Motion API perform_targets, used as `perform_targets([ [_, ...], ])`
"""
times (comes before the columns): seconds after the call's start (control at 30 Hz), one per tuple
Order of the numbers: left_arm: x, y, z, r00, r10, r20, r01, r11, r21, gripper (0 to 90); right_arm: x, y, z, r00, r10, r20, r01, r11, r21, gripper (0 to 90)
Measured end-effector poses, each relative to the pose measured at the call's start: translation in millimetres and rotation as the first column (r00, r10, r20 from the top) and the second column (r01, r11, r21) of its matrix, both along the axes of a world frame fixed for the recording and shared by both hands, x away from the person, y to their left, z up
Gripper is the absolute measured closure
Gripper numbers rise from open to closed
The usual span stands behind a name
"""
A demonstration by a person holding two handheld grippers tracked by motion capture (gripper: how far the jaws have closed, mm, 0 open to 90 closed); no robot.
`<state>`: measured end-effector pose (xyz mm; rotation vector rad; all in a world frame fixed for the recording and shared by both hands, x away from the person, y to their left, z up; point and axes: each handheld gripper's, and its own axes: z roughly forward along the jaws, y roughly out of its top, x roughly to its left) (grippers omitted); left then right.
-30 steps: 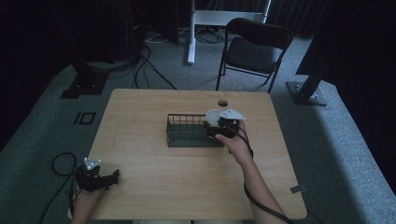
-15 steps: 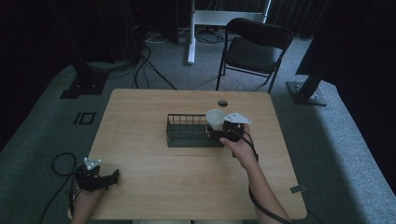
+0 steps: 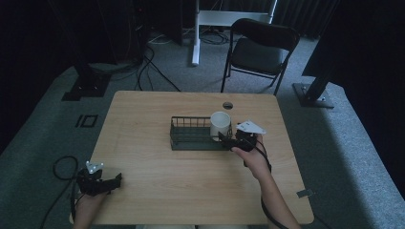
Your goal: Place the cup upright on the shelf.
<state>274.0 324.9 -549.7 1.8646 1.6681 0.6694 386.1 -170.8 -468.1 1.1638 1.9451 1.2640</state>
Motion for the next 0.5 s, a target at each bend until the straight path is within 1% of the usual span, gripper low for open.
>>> perform_targets([
  [0.03,0.0,0.0,0.0,1.0,0.0,0.0,0.0,1.0,0.0,0.8,-1.0,-1.6,-0.7,1.0,-0.002,-0.002,0.002,1.0,0.004,11.7],
  [0.17,0.0,0.0,0.0,1.0,0.0,0.0,0.0,1.0,0.0,0.8,-4.6,-8.1,-6.5,1.0,-0.003,-0.009,0.003,1.0,-0.008,11.7],
  [0.5,0.0,0.0,0.0,1.0,0.0,0.0,0.0,1.0,0.0,0.8,-12.5,-21.8,-22.0,0.9992,-0.022,-0.035,0.022,0.9997,-0.005,11.7],
])
